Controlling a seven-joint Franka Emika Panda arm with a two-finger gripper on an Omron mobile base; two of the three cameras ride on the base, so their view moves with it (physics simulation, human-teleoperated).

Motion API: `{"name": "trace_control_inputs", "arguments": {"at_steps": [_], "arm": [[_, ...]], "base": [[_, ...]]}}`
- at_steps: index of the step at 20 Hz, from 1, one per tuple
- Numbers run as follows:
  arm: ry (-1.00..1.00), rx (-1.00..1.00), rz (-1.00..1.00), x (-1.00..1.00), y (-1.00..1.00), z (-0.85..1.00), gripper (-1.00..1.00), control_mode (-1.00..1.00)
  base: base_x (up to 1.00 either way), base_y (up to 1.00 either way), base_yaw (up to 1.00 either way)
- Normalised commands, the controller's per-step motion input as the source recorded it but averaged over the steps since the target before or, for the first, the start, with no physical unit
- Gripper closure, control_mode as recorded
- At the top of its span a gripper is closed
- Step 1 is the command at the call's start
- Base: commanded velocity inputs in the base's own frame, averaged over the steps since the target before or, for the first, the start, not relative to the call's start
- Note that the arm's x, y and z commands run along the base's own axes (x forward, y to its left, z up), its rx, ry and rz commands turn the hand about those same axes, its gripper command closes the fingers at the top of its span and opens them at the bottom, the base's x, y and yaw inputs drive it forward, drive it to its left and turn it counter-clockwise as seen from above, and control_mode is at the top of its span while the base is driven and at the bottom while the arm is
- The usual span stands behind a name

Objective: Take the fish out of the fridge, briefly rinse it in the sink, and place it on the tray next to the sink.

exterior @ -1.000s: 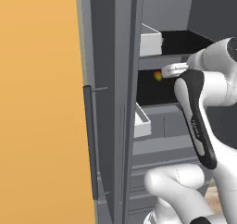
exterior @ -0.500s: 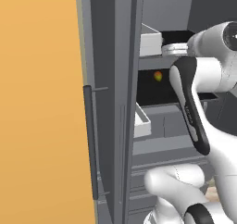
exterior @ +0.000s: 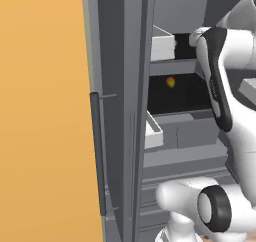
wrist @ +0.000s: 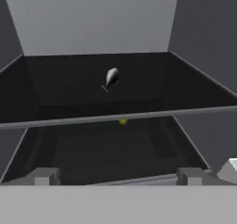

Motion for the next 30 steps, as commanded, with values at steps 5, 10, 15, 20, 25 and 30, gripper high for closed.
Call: {"name": "trace_control_inputs", "arguments": {"at_steps": [5, 10, 15, 20, 25, 30], "arm": [[0.00, 0.05, 0.04, 0.00, -0.27, -0.06, -1.00, -1.00], [0.00, 0.02, 0.00, 0.08, 0.00, -0.37, -1.00, -1.00], [0.01, 0.02, 0.00, 0.61, 0.04, -0.18, -1.00, -1.00], [0.01, 0.01, 0.00, 0.84, 0.01, -0.10, -1.00, -1.00], [0.00, 0.00, 0.00, 0.72, 0.00, -0.12, -1.00, -1.00], [0.00, 0.02, 0.00, 0.59, 0.00, -0.13, -1.00, -1.00]], "base": [[0.00, 0.00, 0.00], [0.00, 0.00, 0.00], [0.00, 0.00, 0.00], [0.00, 0.00, 0.00], [0.00, 0.00, 0.00], [0.00, 0.00, 0.00]]}}
